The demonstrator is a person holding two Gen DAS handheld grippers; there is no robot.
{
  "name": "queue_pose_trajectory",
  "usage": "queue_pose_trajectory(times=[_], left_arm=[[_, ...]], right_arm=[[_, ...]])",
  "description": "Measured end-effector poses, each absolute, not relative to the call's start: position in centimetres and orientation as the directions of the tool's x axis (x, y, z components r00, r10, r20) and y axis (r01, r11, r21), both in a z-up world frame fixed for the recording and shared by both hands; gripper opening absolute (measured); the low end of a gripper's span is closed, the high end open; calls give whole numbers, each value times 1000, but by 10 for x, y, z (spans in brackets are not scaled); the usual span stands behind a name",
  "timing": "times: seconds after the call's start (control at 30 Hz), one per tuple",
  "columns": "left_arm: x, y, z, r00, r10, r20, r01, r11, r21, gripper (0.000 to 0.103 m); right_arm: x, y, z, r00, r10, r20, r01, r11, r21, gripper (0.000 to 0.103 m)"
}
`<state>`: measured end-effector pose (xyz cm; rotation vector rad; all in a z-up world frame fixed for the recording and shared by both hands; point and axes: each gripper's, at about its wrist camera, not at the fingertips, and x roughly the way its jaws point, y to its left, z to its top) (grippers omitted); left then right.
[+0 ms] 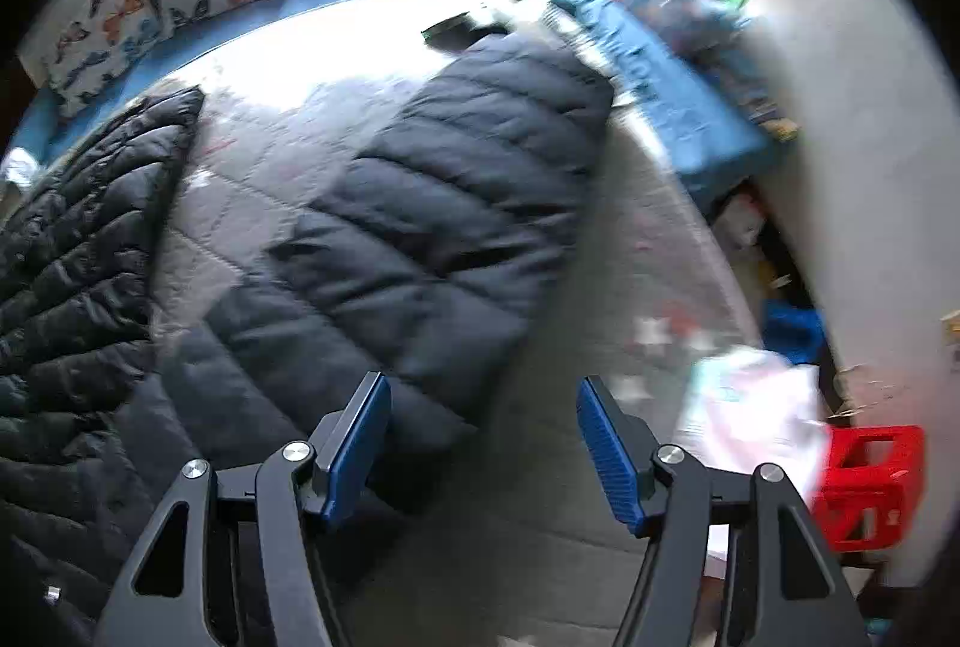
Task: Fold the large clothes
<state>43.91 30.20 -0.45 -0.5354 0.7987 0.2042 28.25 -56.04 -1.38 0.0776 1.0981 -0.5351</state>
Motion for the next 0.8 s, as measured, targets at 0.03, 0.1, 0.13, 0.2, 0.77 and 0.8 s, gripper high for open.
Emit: queue_pose_trajectory(times=[0.03, 0.1, 0.13, 0.2, 0.77, 0.8], left_arm=[[431, 310, -9, 661, 3, -751, -398, 849, -347, 8], [424, 317, -21, 632, 23, -774, -419, 851, -316, 9], [419, 322, -28, 620, 26, -784, -429, 848, -311, 9], [415, 328, -42, 599, 33, -800, -455, 836, -307, 9], [378, 365, -79, 456, 71, -887, -535, 819, -209, 27], [380, 367, -80, 449, 49, -892, -531, 818, -222, 28]], right_arm=[[277, -555, -5, 365, -399, -841, 449, 867, -217, 70], [271, -539, 10, 433, -397, -809, 423, 882, -206, 70], [271, -533, 15, 468, -375, -800, 404, 896, -184, 70], [275, -511, 16, 545, -276, -792, 323, 941, -105, 71], [289, -454, -79, 333, -45, -942, 27, 999, -38, 71], [294, -453, -73, 335, -45, -941, 19, 999, -41, 71]])
